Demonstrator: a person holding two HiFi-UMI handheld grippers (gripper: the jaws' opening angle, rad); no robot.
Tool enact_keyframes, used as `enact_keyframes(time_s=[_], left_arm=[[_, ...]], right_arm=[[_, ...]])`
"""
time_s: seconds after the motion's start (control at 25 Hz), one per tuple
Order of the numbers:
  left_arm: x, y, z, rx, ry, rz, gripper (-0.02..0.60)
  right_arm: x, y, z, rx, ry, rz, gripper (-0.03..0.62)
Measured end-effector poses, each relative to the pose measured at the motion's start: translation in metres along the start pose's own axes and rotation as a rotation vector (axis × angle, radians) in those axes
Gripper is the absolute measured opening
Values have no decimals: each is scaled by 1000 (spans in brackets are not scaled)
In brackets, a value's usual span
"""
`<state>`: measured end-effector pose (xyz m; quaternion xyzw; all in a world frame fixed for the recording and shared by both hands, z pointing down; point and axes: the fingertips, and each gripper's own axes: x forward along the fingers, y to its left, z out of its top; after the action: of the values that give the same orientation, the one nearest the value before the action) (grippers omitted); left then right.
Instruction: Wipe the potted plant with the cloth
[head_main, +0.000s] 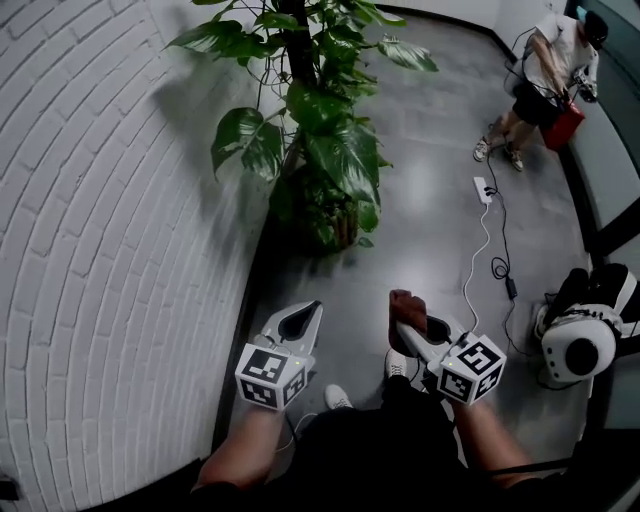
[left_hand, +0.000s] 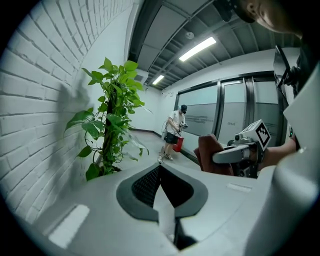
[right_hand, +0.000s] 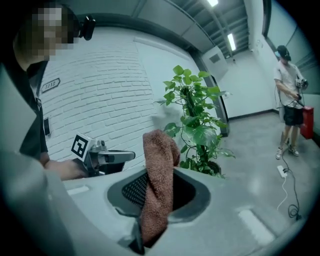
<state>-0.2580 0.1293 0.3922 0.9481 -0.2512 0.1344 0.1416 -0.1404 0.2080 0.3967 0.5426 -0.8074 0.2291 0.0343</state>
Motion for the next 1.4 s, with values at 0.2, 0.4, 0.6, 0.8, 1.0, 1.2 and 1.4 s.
enact_keyframes(time_s=[0.2,0.4,0.6,0.8,1.0,1.2,1.4], left_arm=[[-8,-10,8,0,-36,10,17],[-17,-21,15,-12,-58,67,17],[-16,-44,24,-14,-89,116,17],[-16,-55,29,-13,-109,178,17],[-12,-74,28,-1,-114,192,17],[-9,-84,23,-4,-108,195,17],[-14,-82,26,15,-109,207,17]], right_arm=[[-15,5,5,-57,-7,-6,63],[-31,-6,10,-78,21,15,63],[-45,-18,17,-97,36,62,63],[-56,-23,21,-107,34,120,63],[-74,-29,16,-98,24,144,63],[-80,-33,13,-99,24,150,63],[-83,-36,14,-93,11,136,63]])
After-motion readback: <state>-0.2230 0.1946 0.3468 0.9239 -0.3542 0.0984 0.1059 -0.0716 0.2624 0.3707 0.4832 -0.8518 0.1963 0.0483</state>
